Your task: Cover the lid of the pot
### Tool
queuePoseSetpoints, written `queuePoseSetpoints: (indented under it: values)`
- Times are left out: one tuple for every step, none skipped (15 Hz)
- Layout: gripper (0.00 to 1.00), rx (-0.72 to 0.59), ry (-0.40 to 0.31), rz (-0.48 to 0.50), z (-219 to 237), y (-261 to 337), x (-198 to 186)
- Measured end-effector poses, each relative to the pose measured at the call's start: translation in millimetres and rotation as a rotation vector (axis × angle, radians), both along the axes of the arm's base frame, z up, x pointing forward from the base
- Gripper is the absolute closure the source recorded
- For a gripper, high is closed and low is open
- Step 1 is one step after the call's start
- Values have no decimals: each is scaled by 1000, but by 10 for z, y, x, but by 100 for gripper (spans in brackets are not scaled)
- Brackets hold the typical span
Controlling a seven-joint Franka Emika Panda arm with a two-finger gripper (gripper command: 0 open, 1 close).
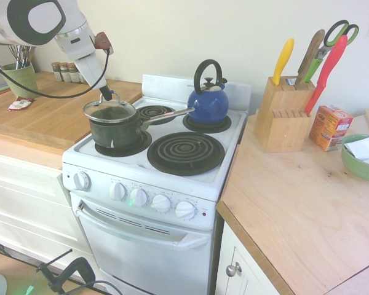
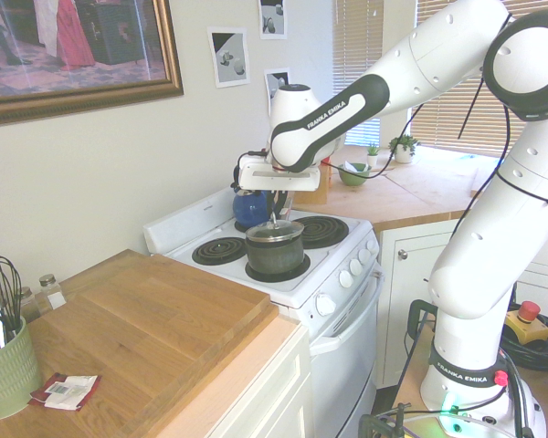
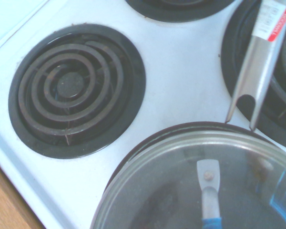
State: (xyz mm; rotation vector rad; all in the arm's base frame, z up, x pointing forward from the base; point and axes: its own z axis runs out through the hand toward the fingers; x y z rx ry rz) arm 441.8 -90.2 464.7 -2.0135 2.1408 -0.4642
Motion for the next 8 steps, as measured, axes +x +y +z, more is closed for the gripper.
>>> queuePoseSetpoints:
  values:
    - [100,-11,5,2,-37,-1,-3]
    - [100,-22,4,2,-88,-14,-12]
    - [100,-33,1,3,-132,-34,-27]
    - [100,-47,-9,4,-150,-54,-37]
    - [100,-56,-20,3,-159,-71,-51]
    - [100,-61,-27,3,-169,-76,-71]
    - [100,-63,-36,3,-176,-72,-95]
    - [100,-64,-40,3,-180,-65,-122]
